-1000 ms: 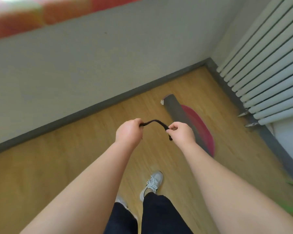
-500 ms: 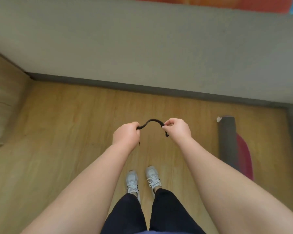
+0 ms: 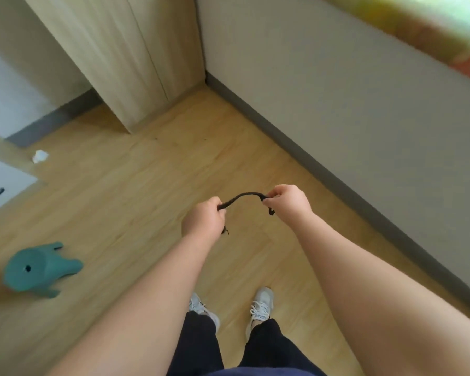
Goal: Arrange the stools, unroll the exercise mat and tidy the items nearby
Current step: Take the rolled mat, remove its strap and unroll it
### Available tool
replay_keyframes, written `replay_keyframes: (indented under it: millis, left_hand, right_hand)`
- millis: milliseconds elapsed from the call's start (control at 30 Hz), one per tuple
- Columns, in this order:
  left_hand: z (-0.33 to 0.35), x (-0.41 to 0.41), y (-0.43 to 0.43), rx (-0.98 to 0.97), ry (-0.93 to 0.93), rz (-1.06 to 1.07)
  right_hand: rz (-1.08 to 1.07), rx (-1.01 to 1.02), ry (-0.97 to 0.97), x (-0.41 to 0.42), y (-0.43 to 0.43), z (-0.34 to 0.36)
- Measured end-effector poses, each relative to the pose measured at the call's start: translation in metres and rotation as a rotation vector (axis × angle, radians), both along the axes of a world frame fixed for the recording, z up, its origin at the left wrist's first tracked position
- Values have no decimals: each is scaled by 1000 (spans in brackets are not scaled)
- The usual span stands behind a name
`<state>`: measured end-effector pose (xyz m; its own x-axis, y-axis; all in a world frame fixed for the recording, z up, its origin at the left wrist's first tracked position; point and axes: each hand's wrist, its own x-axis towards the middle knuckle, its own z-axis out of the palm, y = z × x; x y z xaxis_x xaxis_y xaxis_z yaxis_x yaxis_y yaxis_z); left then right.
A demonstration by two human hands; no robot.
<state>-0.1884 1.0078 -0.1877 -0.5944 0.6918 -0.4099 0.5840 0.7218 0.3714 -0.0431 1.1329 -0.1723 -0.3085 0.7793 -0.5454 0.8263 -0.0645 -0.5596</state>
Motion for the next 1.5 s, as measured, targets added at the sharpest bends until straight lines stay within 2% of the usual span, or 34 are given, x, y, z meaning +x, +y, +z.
replay_keyframes:
  millis: [267,567,767,1233,1500]
  left_hand:
    - [19,-138,-94,-5,68,165]
    - [44,-279,-215,88,163,587]
    - [39,-353,-237,169,136,746]
    - [38,-567,-240,141,184,1087]
    - [25,-689,-286,93,172,1108]
  right_hand:
    - [271,43,32,-178,-55,17]
    - [625,44,84,-368,-140,35]
    - [781,-8,63,-468,-163,30]
    - [1062,-127,14,-753,-175,29]
    - [1089,-146,70,-893,-237,19]
